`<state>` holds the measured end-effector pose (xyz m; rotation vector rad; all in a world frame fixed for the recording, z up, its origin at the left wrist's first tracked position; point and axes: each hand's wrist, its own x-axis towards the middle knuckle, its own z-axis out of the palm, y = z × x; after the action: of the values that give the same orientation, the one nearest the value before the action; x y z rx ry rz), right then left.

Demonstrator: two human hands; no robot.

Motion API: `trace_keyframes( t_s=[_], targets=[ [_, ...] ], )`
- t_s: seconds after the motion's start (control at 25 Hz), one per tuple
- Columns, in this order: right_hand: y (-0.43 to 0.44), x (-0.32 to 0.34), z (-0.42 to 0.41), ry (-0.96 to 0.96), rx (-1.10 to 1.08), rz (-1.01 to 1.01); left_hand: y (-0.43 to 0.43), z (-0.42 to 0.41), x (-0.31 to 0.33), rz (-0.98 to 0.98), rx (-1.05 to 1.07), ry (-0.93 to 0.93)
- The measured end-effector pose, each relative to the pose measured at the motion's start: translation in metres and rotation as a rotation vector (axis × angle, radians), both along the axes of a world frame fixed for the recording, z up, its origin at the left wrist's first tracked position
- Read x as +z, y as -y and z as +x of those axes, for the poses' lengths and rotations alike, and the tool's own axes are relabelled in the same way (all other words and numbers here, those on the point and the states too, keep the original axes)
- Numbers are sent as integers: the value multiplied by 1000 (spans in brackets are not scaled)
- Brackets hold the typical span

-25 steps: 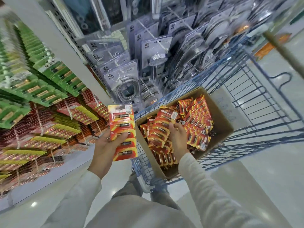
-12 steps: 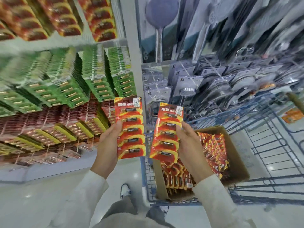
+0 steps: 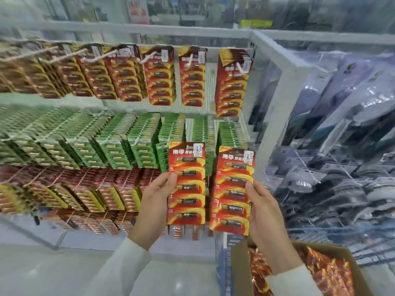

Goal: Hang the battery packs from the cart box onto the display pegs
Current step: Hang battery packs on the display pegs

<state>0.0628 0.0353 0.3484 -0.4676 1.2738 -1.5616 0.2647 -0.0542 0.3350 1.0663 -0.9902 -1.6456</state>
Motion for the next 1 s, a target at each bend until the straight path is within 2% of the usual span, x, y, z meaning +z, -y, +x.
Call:
trace_keyframes(
  t_s=[0.32, 0.56, 1.0],
  targets=[
    [92, 27, 92, -14, -105, -64, 90, 84, 36, -37, -34, -86],
    [122, 40, 131, -4, -136, -104, 122, 119, 52, -81, -77, -107],
    [145, 52, 113, 3, -151, -106, 155, 83, 108, -299, -90, -78]
  ],
)
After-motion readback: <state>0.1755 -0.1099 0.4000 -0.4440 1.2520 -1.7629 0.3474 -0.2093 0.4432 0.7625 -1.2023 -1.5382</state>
